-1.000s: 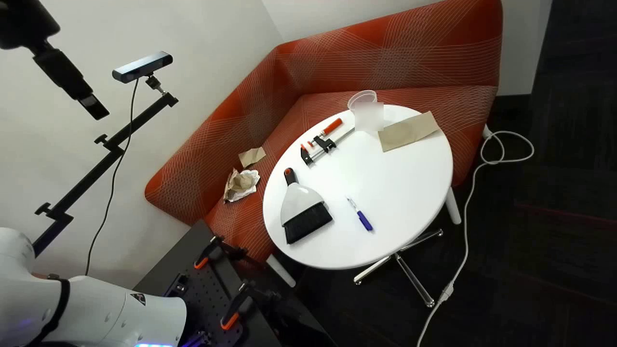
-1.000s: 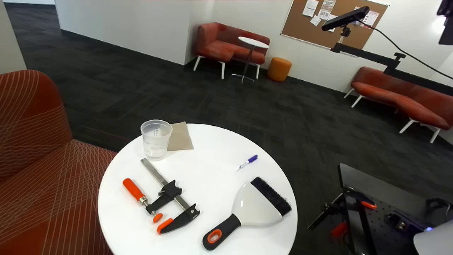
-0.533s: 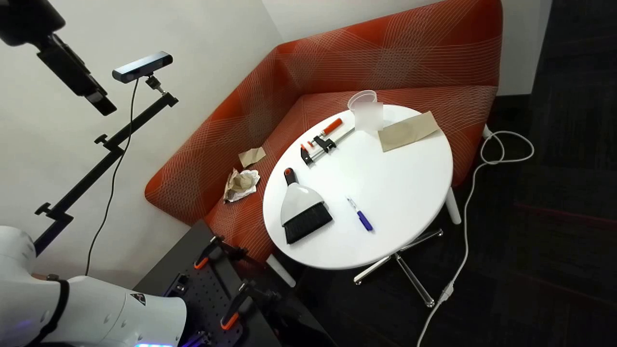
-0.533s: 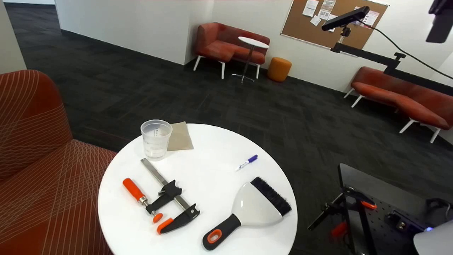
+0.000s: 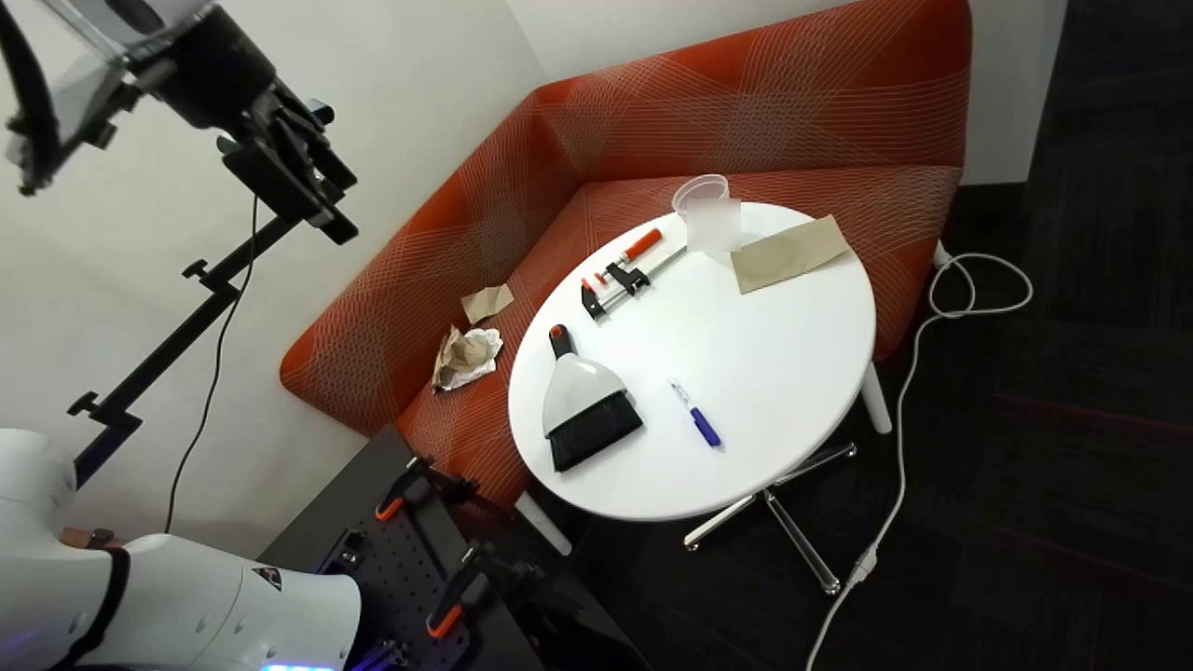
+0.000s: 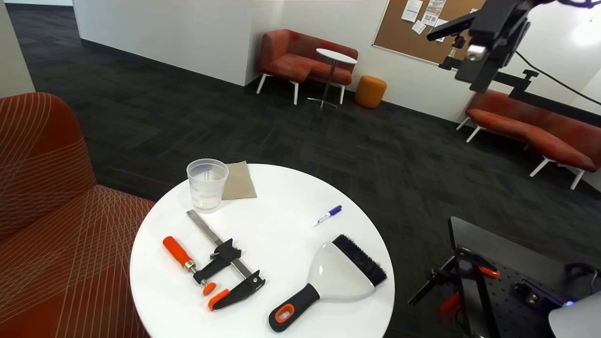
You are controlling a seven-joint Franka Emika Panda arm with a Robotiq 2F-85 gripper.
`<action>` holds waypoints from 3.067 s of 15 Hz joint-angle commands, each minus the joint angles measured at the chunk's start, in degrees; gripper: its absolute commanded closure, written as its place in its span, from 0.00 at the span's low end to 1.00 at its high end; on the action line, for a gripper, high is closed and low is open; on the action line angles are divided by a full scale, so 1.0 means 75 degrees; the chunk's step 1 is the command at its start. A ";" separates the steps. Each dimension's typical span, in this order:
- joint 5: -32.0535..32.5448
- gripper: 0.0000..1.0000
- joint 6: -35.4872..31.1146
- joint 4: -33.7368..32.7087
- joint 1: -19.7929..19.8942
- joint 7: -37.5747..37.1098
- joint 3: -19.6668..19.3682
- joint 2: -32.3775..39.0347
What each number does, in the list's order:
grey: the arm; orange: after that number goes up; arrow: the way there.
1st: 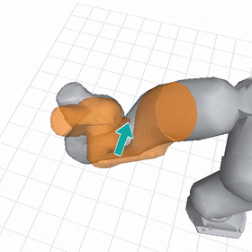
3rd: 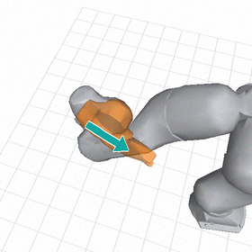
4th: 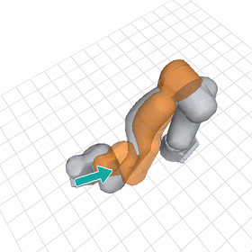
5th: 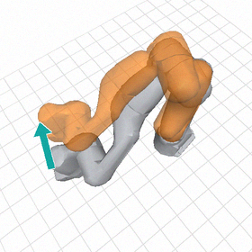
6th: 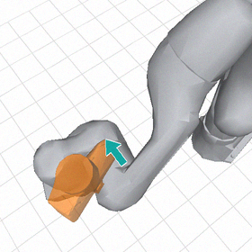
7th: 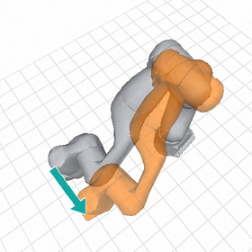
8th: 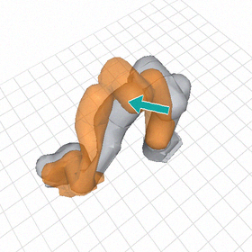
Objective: Move the pen slightly to the left
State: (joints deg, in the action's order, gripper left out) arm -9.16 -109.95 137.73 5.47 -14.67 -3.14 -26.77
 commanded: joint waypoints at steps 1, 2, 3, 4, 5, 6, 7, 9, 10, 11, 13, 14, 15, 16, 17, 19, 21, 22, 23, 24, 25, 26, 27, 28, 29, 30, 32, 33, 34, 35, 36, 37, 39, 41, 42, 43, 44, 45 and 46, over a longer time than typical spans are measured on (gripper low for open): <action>-0.0025 0.00 -0.1228 0.0242 0.0360 -0.1105 0.0155 0.0755; -0.0004 0.00 -0.1629 0.0308 0.0424 -0.1414 0.0154 0.1008; 0.0013 0.00 -0.1950 0.0345 0.0476 -0.1748 0.0159 0.1260; 0.0068 0.00 -0.2270 0.0373 0.0527 -0.2109 0.0177 0.1518; 0.0102 0.00 -0.2578 0.0402 0.0566 -0.2482 0.0184 0.1758; 0.0180 0.00 -0.2887 0.0413 0.0600 -0.2900 0.0198 0.2016; 0.0276 0.00 -0.3121 0.0414 0.0624 -0.3320 0.0201 0.2226; 0.0404 0.00 -0.3348 0.0364 0.0581 -0.4081 0.0114 0.2649; 0.0320 0.00 -0.3241 0.0336 0.0500 -0.4167 0.0050 0.2764; 0.0286 0.00 -0.3162 0.0422 0.0427 -0.3694 -0.0044 0.2530; 0.0287 0.00 -0.3184 0.0403 0.0406 -0.3903 -0.0065 0.2765; 0.0287 0.00 -0.3184 0.0390 0.0403 -0.3951 -0.0068 0.2799; 0.0287 0.00 -0.3184 0.0380 0.0403 -0.3956 -0.0068 0.2802; 0.0287 0.00 -0.3184 0.0370 0.0403 -0.3956 -0.0068 0.2802; 0.0287 0.00 -0.3184 0.0363 0.0402 -0.3957 -0.0068 0.2802; 0.0283 0.00 -0.3320 0.0178 0.0481 -0.4550 -0.0110 0.3175; 0.0190 0.00 -0.3556 0.0035 0.0502 -0.5156 -0.0199 0.3613; 0.0166 0.00 -0.3636 -0.0041 0.0491 -0.5444 -0.0255 0.3832; 0.0042 0.00 -0.3777 -0.0131 0.0468 -0.5688 -0.0318 0.4108; -0.0055 0.00 -0.3956 -0.0198 0.0437 -0.5904 -0.0372 0.4336; -0.0214 0.00 -0.4107 -0.0311 0.0411 -0.6068 -0.0425 0.4616; -0.0338 0.00 -0.4327 -0.0395 0.0386 -0.6232 -0.0473 0.4870; -0.0545 0.00 -0.4566 -0.0502 0.0373 -0.6350 -0.0505 0.5134; -0.0719 0.00 -0.4844 -0.0585 0.0361 -0.6439 -0.0529 0.5387; -0.0910 0.00 -0.5064 -0.0690 0.0356 -0.6480 -0.0538 0.5627; -0.1092 0.00 -0.5310 -0.0789 0.0350 -0.6511 -0.0540 0.5878; -0.1289 0.00 -0.5570 -0.1029 0.0304 -0.6674 -0.0585 0.6371; -0.1332 0.00 -0.5698 -0.1123 0.0268 -0.6763 -0.0619 0.6581; -0.1345 0.00 -0.5792 -0.1226 0.0238 -0.6872 -0.0659 0.6802; -0.1401 0.00 -0.5896 -0.1310 0.0228 -0.6929 -0.0671 0.6989; -0.1427 0.00 -0.6050 -0.1370 0.0201 -0.7001 -0.0693 0.7166; -0.1466 0.00 -0.6149 -0.1444 0.0185 -0.7075 -0.0703 0.7345; -0.1550 0.00 -0.6376 -0.1578 0.0159 -0.7192 -0.0711 0.7687; -0.1678 0.00 -0.6640 -0.1659 0.0178 -0.7248 -0.0673 0.7954; -0.1740 0.00 -0.6752 -0.1688 0.0187 -0.7290 -0.0653 0.8067; -0.1834 0.00 -0.6853 -0.1716 0.0207 -0.7276 -0.0623 0.8171; -0.1943 0.00 -0.6951 -0.1724 0.0229 -0.7256 -0.0589 0.8260; -0.2031 0.00 -0.7023 -0.1734 0.0236 -0.7253 -0.0575 0.8348; -0.2111 0.00 -0.7096 -0.1732 0.0243 -0.7246 -0.0566 0.8422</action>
State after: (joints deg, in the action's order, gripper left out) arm -22.71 -161.20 125.75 7.73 -67.93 -7.40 34.53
